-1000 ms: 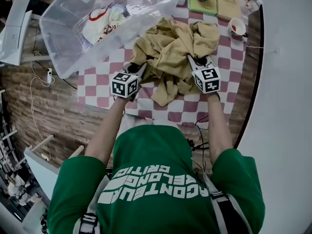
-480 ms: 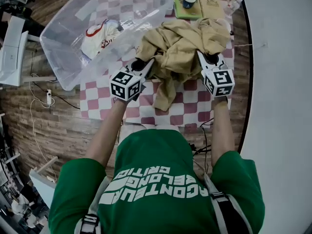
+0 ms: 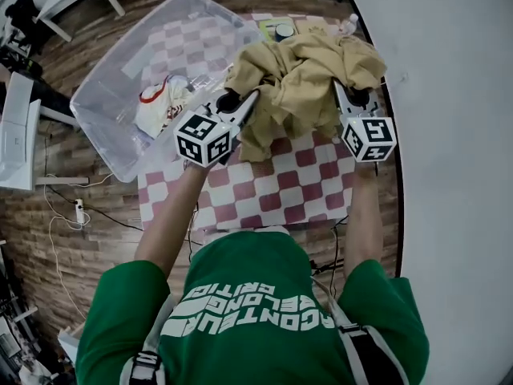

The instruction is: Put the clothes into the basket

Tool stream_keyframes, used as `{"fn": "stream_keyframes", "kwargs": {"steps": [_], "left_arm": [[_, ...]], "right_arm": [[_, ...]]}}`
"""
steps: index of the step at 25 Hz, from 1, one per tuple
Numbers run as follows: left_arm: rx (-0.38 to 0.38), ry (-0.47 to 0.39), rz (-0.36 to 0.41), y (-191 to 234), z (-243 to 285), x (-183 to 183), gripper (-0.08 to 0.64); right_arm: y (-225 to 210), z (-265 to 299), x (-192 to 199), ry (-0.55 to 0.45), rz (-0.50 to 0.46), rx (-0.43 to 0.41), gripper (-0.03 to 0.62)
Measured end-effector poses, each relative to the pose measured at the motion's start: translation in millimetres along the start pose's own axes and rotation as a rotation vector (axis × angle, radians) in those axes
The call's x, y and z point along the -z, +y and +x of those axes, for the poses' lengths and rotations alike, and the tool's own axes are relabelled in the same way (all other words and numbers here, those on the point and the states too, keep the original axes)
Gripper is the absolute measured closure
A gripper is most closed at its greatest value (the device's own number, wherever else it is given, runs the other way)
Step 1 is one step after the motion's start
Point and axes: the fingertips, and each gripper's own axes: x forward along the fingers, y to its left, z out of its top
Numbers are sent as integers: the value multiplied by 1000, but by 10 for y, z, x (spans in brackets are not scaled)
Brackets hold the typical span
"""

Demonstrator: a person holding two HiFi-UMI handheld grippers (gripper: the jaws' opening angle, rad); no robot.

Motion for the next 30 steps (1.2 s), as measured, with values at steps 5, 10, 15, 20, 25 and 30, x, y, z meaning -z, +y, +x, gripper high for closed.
{"fn": "stream_keyframes", "kwargs": {"steps": [5, 10, 15, 20, 25, 30], "left_arm": [[44, -62, 51, 33, 46, -537, 514], [67, -127, 114, 139, 148, -1027, 514], [76, -194, 165, 196, 153, -1716, 514], [76, -270, 171, 294, 96, -2395, 514], [53, -342, 167, 596, -132, -3036, 514], [-7, -391, 190, 711, -233, -3443, 514]], "right_arm": [[-49, -27, -454, -75, 4, 71, 522], [-133, 13, -810, -154, 4, 114, 522], [-259, -51, -1442, -239, -26, 130, 522], [-384, -67, -2010, -310, -28, 129, 522], [-286, 122, -2621, -383, -34, 125, 522], [-298, 278, -2950, -436, -38, 77, 522]]}}
